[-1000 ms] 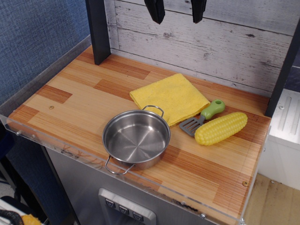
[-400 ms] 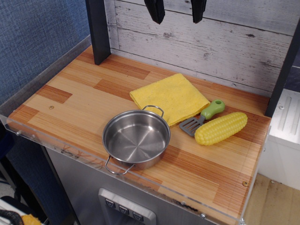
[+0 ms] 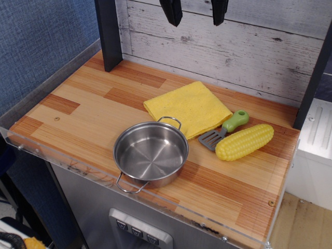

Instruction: Move the towel behind the pan

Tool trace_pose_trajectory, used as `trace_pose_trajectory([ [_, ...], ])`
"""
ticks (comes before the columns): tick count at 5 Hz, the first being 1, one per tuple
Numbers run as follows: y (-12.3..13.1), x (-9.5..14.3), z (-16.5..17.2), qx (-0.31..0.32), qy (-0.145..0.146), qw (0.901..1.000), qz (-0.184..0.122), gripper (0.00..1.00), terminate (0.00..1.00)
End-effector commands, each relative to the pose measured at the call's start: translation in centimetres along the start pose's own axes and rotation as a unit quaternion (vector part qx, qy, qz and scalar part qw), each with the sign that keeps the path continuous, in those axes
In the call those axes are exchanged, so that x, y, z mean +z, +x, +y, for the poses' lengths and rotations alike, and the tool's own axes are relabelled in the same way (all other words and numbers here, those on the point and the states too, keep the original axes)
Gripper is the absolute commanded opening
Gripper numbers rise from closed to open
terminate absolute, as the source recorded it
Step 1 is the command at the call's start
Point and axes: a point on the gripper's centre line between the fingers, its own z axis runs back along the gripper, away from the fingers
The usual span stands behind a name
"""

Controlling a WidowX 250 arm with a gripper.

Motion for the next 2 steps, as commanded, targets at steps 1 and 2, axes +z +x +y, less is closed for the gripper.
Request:
trace_pose_trajectory([
  [1,-0.76,2.24,-0.69,-0.006,-0.005,0.9994,-0.033,1.00,0.00],
  [2,-0.76,2.24,-0.69,-0.006,-0.005,0.9994,-0.033,1.00,1.00],
])
